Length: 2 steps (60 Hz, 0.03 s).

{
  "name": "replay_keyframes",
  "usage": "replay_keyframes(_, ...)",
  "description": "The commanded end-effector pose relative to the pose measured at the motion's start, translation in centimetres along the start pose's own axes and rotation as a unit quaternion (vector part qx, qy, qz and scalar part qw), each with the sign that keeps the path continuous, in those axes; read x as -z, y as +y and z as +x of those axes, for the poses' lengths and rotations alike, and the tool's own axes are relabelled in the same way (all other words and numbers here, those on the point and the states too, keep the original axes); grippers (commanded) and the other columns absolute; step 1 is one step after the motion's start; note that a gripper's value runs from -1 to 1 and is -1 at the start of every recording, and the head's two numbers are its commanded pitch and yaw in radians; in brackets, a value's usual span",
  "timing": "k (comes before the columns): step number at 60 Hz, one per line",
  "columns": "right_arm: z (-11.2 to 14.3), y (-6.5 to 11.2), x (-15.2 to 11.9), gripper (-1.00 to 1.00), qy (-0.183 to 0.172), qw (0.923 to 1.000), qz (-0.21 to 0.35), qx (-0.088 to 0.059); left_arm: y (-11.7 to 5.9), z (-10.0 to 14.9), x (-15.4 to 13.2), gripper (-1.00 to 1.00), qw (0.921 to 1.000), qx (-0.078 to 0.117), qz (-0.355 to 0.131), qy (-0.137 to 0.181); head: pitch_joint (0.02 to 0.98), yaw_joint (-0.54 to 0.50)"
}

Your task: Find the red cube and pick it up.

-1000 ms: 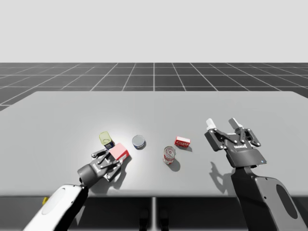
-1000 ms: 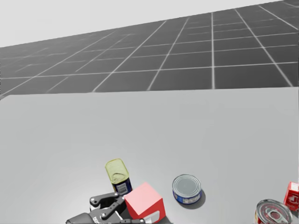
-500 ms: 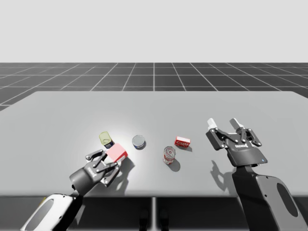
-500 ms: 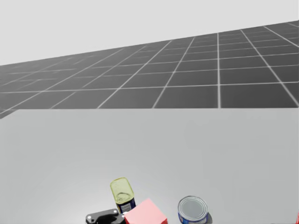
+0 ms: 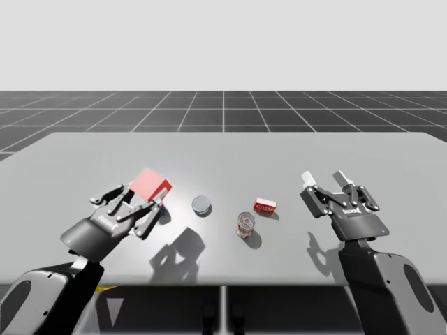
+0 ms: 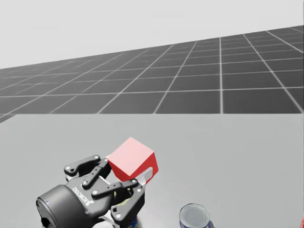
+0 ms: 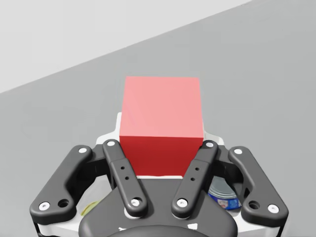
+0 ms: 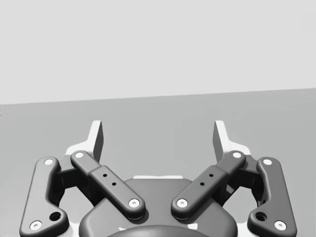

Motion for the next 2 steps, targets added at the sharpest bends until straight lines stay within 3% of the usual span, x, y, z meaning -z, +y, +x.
replay_keyframes(1,-0.07,-0.14,0.00,-1.00,-0.008,0.9999,0.005,-0.007,0.97,6.54,1.49,1.00,0.9962,-0.015,0.011,-0.085,0.449,0.30)
replay_keyframes(2,-0.10,-0.12,-0.03,-1.00,-0.009,0.9999,0.005,-0.008,1.11,6.99,1.55,1.00,0.9953,-0.017,0.019,-0.093,0.449,0.30)
